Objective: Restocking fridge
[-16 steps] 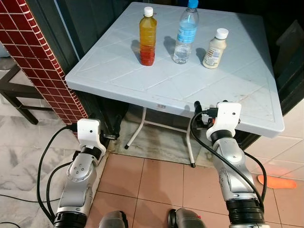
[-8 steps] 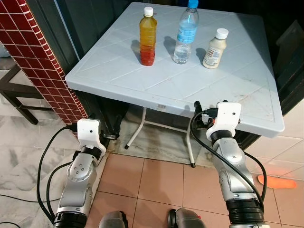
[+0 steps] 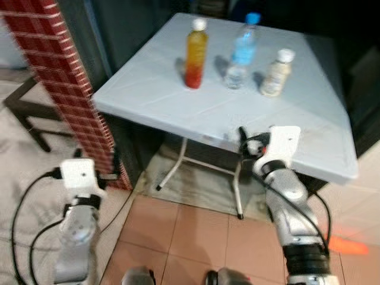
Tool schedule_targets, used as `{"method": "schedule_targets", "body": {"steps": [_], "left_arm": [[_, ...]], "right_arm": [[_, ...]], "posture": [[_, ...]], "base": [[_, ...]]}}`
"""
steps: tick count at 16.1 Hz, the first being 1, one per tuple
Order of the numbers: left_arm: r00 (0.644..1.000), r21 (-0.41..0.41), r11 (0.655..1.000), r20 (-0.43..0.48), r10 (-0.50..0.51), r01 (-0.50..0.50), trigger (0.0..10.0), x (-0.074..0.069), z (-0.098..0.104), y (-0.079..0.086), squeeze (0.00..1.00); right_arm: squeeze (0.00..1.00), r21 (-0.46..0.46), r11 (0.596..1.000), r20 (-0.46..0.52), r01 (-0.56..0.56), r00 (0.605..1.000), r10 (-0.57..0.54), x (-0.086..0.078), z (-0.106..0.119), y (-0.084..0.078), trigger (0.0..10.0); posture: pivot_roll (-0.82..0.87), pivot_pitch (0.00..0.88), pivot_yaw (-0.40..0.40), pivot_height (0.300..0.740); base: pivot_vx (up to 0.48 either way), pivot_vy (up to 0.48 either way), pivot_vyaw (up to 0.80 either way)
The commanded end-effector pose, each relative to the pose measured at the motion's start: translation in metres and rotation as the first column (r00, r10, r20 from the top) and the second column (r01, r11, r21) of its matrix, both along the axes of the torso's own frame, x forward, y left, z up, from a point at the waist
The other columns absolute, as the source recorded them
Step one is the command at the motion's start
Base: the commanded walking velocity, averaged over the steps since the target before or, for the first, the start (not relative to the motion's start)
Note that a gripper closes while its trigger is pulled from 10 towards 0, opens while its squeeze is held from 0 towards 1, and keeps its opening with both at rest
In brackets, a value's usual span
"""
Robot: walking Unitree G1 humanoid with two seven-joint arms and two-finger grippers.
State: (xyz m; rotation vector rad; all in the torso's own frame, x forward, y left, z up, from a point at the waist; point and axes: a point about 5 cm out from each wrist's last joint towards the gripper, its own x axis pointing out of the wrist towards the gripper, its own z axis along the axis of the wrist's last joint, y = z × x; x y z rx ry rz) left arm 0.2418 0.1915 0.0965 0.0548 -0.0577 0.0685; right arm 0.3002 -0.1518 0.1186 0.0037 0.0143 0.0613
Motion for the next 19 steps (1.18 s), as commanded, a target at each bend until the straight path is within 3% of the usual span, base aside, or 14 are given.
{"method": "schedule_targets", "body": {"steps": [1,3,8,13,17,19], "left_arm": [[0.999,0.020,1.000,0.030,-0.023,0.022,10.0,0.006,0.009,-0.005,0.00],[0.999,0.029,0.999,0.038,-0.017,0.016,10.0,0.008,0.015,-0.004,0.00],[0.998,0.004,0.999,0.036,-0.052,0.052,10.0,0.003,0.019,-0.007,0.00],[0.997,0.001,0.998,0.045,-0.067,0.067,10.0,0.005,0.024,-0.010,0.00],[0.995,-0.011,0.997,0.055,-0.081,0.082,10.0,0.007,0.027,-0.013,0.00],[0.995,-0.016,0.996,0.055,-0.085,0.086,10.0,0.008,0.027,-0.015,0.00]], "right_arm": [[0.00,-0.045,0.999,0.009,0.015,1.000,-0.015,0.002,0.004,0.001,10.0],[0.00,-0.068,0.997,0.044,0.035,0.999,-0.032,0.003,0.007,0.004,10.0],[0.00,0.021,0.998,0.068,-0.051,0.996,0.050,-0.006,0.009,0.008,10.0],[0.00,-0.077,0.997,0.062,0.023,0.998,-0.018,-0.003,0.009,0.004,10.0],[0.00,-0.057,0.998,0.029,-0.020,0.999,0.021,-0.002,0.004,0.014,10.0],[0.00,-0.079,0.997,0.063,-0.005,0.998,0.010,-0.002,0.009,0.013,10.0]], "posture": [[0.06,0.053,-0.026,0.740],[0.06,0.075,-0.019,0.740],[0.06,0.105,-0.014,0.740],[0.06,0.113,-0.013,0.740],[0.05,0.117,-0.012,0.740],[0.06,0.116,-0.014,0.740]], "base": [[0.000,0.000,0.00],[0.000,0.000,0.00],[0.000,0.000,0.00],[0.000,0.000,0.00],[0.201,0.000,0.00],[0.345,0.000,0.00]]}}
